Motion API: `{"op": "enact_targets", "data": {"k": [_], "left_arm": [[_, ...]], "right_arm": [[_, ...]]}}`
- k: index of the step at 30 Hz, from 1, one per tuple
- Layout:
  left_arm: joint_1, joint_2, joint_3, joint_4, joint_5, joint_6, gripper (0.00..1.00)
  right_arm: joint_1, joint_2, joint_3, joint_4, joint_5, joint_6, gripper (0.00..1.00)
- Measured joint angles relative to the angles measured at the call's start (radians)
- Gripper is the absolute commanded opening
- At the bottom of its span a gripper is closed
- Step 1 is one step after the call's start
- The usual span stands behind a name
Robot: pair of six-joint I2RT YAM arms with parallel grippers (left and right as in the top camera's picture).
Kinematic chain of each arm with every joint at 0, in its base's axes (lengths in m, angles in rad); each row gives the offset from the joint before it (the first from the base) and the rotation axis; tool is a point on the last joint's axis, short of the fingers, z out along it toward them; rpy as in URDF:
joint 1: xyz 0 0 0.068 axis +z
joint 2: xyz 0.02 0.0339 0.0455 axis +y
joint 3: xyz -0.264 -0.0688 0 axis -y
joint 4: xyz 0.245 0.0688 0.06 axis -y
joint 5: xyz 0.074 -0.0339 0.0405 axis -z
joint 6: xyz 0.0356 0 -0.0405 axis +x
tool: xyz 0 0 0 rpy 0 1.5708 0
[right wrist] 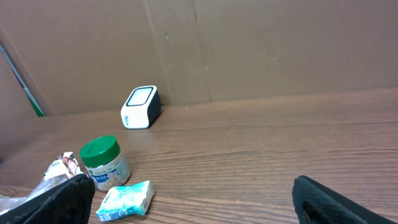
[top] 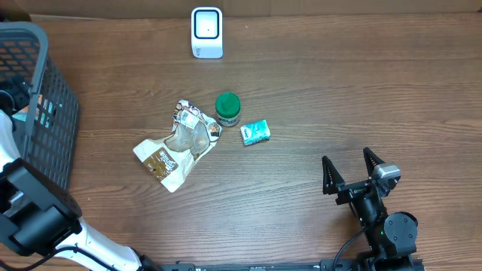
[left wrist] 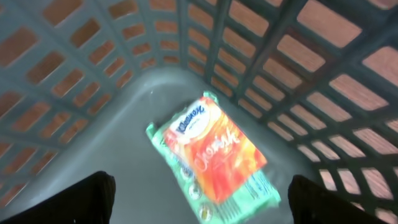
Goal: Scan the item barcode
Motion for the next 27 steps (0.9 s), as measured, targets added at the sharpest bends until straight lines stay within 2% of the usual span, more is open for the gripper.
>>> {"op": "enact_targets", "data": {"k": [11, 14, 17, 20, 21, 27], "left_arm": [[-0.001, 0.106, -0.044, 0.13, 0.027, 0.029, 0.9], [-0.001, 0.142, -0.045, 0.151, 0.034, 0.032, 0.88], [0.0, 0.166, -0.045, 0.162, 0.035, 0.032, 0.76], [0.0, 0.189, -0.045, 0.166, 0.042, 0.037, 0.41], [0.0, 0.189, -0.045, 0.166, 0.042, 0.039, 0.36], [0.0, 0.19, -0.042, 0.154, 0.041, 0.048, 0.25]], "right_arm": [[0.0, 0.0, 0.0, 0.0, 0.0, 0.0, 1.0], [0.0, 0.0, 0.0, 0.0, 0.0, 0.0, 1.0], [0.0, 0.0, 0.0, 0.0, 0.0, 0.0, 1.0], [0.0, 0.0, 0.0, 0.0, 0.0, 0.0, 1.0], [0.0, 0.0, 0.0, 0.0, 0.0, 0.0, 1.0], [0.0, 0.0, 0.0, 0.0, 0.0, 0.0, 1.0]]}}
